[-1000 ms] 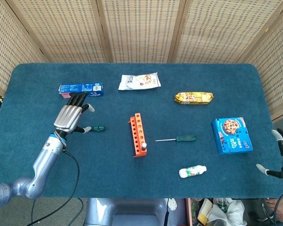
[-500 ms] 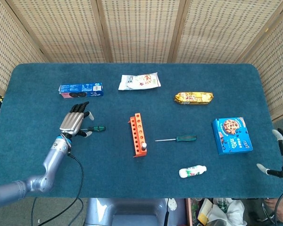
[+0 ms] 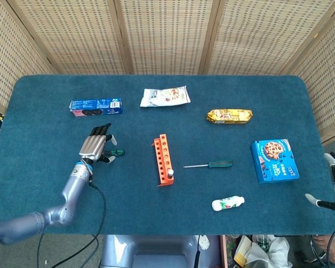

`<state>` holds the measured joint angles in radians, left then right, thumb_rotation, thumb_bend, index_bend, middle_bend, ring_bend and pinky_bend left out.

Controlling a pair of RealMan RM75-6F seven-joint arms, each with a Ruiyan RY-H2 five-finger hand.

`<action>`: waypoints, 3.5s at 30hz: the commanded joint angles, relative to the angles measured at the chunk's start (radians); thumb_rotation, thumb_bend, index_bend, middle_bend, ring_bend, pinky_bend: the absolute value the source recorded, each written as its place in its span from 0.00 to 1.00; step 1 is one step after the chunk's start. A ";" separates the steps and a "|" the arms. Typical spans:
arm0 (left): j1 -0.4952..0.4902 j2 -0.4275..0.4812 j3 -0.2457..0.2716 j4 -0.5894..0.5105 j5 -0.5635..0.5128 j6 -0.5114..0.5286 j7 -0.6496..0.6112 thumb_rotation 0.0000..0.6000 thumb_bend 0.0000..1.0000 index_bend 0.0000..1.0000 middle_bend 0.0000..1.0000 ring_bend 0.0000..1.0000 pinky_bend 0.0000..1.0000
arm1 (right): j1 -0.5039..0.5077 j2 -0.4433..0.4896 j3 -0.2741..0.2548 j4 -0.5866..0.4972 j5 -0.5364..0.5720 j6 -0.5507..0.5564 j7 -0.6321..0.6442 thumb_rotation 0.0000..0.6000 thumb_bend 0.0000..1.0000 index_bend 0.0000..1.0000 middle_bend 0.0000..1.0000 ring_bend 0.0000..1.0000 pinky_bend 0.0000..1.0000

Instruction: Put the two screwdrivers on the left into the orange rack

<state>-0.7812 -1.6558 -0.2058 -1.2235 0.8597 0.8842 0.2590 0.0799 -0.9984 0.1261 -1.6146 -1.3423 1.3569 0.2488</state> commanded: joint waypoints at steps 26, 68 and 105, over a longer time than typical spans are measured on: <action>-0.026 -0.106 -0.029 0.135 -0.034 -0.054 0.043 1.00 0.27 0.46 0.00 0.00 0.00 | 0.006 0.001 0.005 0.011 0.018 -0.020 0.017 1.00 0.00 0.00 0.00 0.00 0.00; 0.028 0.088 -0.118 -0.236 0.077 0.112 -0.001 1.00 0.40 0.61 0.00 0.00 0.00 | 0.011 0.003 0.003 0.015 0.020 -0.038 0.028 1.00 0.00 0.00 0.00 0.00 0.00; 0.020 0.103 -0.257 -0.536 0.278 0.067 -0.768 1.00 0.41 0.63 0.00 0.00 0.00 | 0.013 0.001 0.008 0.020 0.038 -0.047 0.025 1.00 0.00 0.00 0.00 0.00 0.00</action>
<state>-0.7439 -1.5294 -0.4562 -1.7759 1.1386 0.9672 -0.4837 0.0930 -0.9973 0.1334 -1.5948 -1.3054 1.3107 0.2730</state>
